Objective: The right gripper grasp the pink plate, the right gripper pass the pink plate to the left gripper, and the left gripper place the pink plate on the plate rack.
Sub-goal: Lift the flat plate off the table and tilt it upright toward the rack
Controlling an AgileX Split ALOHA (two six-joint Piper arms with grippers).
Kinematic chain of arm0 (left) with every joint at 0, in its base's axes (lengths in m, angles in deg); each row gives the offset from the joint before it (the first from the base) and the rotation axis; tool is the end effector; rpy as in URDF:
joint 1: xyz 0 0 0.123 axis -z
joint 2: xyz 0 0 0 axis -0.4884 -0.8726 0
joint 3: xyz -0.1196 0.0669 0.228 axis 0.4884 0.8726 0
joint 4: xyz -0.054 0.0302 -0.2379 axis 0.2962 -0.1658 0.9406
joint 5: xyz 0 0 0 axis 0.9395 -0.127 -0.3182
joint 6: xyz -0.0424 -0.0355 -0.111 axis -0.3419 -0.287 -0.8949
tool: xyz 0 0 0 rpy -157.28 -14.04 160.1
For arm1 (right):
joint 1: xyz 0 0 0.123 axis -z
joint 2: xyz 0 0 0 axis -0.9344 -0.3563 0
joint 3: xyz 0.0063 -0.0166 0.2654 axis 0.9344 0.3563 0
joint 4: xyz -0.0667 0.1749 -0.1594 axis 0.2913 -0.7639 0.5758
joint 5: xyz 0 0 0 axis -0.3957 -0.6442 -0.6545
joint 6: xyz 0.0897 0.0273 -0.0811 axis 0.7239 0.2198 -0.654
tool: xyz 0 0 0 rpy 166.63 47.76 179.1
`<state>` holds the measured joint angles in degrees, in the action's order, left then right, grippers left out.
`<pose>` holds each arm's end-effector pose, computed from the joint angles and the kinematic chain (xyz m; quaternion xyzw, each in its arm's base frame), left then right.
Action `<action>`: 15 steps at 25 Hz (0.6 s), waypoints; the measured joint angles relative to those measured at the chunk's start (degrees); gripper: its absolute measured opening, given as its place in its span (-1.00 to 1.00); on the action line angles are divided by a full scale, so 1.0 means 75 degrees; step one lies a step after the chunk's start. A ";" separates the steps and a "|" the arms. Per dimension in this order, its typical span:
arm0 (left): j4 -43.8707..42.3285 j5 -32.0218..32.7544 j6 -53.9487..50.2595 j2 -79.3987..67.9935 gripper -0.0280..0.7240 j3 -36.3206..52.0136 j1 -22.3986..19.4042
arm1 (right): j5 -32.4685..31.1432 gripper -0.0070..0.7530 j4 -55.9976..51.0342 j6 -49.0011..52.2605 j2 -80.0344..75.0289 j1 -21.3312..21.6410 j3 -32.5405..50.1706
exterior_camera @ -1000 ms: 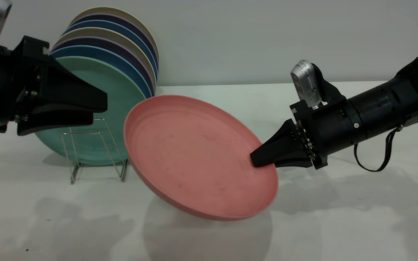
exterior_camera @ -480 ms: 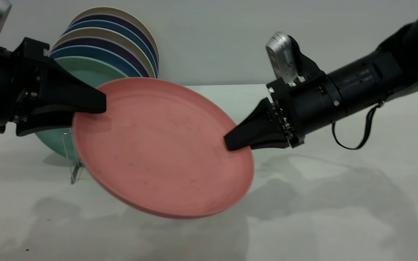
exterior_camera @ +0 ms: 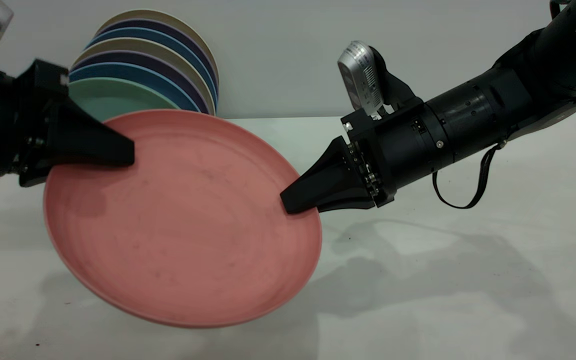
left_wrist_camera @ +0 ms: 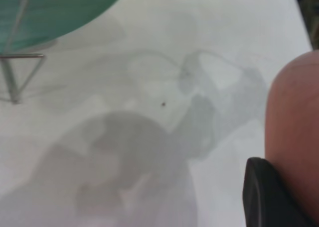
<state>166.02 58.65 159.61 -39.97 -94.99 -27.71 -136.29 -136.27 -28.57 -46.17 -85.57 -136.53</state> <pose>0.2655 -0.0729 0.1172 -0.0175 0.9102 -0.3041 0.2807 0.3353 0.2160 0.0586 -0.2351 0.8022 0.5417 0.0880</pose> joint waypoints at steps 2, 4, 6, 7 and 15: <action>-0.0053 0.0001 0.0000 0.0000 -0.62 0.0000 0.0000 | -0.0061 -0.82 0.0000 0.0000 0.0000 0.0005 0.0000; -0.0111 0.0001 0.0000 0.0000 -0.62 0.0000 0.0000 | -0.0101 -0.72 -0.0004 0.0000 0.0000 0.0005 0.0000; -0.0224 0.0001 0.0000 0.0000 -0.65 0.0000 0.0000 | -0.0130 -0.52 -0.0004 0.0000 0.0000 0.0005 0.0000; -0.0253 0.0001 0.0000 0.0000 -0.67 0.0000 0.0000 | -0.0137 -0.38 -0.0004 0.0008 0.0000 0.0005 0.0000; -0.0685 -0.0210 -0.0013 0.0000 -0.77 0.0000 0.0000 | -0.0192 0.74 0.0194 0.0361 0.0018 0.0467 0.0000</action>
<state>160.88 57.07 159.52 -39.97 -94.99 -27.71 -137.73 -134.81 -25.87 -46.03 -82.06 -136.53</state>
